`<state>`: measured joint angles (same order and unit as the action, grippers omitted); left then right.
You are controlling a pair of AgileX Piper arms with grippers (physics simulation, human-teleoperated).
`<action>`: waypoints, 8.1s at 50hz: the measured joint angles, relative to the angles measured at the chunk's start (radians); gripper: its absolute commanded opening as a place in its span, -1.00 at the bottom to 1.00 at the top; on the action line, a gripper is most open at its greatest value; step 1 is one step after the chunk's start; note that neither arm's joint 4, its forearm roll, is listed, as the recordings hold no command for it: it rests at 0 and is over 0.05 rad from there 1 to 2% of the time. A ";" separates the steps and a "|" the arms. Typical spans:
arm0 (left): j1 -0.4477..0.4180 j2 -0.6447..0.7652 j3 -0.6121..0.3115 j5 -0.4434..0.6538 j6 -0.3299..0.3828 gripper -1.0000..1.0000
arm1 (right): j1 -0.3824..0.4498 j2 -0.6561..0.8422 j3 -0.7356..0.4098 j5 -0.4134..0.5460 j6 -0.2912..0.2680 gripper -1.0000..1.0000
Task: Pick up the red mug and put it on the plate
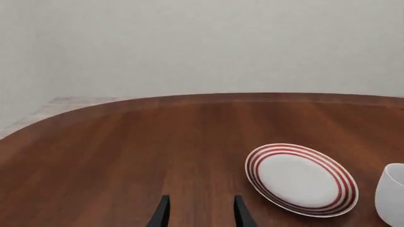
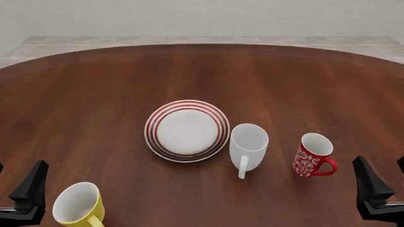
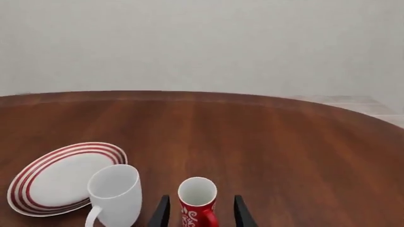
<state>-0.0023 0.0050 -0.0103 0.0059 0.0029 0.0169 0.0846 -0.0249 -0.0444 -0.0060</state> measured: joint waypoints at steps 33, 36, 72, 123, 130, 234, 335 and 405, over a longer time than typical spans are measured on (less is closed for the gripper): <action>-0.004 -0.004 0.004 -0.005 0.001 1.00 | 0.010 0.435 -0.547 0.334 -0.181 1.00; -0.003 -0.004 0.003 -0.003 0.001 1.00 | 0.013 0.468 -0.588 0.367 -0.189 1.00; -0.006 -0.004 -0.006 0.000 0.001 1.00 | 0.075 0.701 -0.668 0.517 -0.317 1.00; 0.001 -0.004 -0.015 -0.004 -0.005 1.00 | 0.052 0.863 -0.460 0.338 -0.372 1.00; 0.001 -0.004 -0.013 -0.006 -0.004 1.00 | 0.049 0.881 -0.442 0.312 -0.368 1.00; -0.001 -0.004 -0.017 -0.001 -0.010 1.00 | -0.043 1.143 -0.314 0.035 -0.393 -1.00; -0.005 -0.005 -0.011 -0.013 -0.002 1.00 | 0.481 1.364 -1.176 0.341 -0.522 -1.00; -0.002 -0.004 -0.020 -0.012 -0.011 1.00 | 0.684 1.613 -1.229 0.225 -0.389 -1.00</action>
<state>-0.0044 0.0006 -0.0305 -0.0057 -0.0080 0.7011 1.6974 -1.2539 0.1802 -0.3954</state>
